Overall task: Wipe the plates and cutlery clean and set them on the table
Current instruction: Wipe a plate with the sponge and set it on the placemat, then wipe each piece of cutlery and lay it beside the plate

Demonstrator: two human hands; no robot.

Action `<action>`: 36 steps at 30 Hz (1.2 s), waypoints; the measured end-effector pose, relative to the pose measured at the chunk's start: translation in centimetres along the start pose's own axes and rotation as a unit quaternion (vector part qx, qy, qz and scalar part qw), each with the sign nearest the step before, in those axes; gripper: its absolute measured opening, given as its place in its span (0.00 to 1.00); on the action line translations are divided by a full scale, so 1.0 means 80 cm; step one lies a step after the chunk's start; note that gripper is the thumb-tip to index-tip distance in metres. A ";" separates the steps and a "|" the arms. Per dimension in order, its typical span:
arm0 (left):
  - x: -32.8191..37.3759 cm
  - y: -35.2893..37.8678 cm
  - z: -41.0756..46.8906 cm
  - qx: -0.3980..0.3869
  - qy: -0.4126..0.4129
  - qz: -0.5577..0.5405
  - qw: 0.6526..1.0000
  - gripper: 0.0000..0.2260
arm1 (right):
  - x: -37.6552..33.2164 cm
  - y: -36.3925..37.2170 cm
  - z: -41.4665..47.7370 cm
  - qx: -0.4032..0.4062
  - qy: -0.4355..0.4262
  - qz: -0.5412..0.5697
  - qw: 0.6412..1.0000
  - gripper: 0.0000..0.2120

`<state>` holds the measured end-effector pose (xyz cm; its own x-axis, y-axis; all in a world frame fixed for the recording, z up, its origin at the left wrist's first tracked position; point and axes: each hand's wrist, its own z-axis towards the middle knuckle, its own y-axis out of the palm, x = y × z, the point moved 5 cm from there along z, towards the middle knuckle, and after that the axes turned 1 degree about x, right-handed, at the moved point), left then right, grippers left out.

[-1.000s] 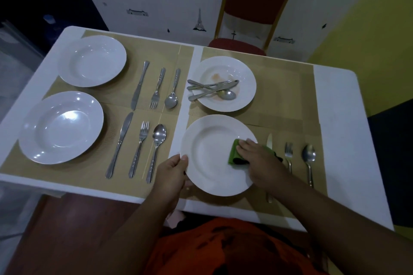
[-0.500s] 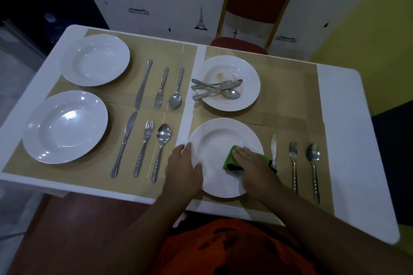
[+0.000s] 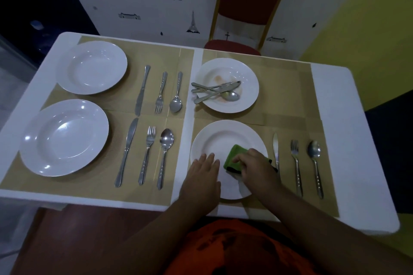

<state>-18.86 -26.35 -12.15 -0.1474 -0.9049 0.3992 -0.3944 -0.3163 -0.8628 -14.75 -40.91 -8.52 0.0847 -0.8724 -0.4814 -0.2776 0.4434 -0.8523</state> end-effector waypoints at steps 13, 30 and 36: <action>-0.009 -0.006 0.019 -0.004 0.029 0.000 1.000 0.30 | 0.026 0.037 -0.009 -0.078 -0.048 -0.191 0.977 0.32; 0.023 -0.069 0.103 0.119 -0.028 -0.040 0.992 0.21 | 0.047 -0.054 0.068 0.018 -0.081 0.112 0.990 0.21; -0.012 -0.137 0.192 0.173 -0.075 -0.017 0.982 0.14 | 0.026 -0.079 0.150 0.076 -0.052 0.116 0.989 0.24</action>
<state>-0.48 -26.41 -7.82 0.0060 -0.9158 0.4016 -0.0606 -0.4012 -0.9140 -1.30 -43.06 -6.59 0.1353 -0.7214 -0.6792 -0.1548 0.6617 -0.7336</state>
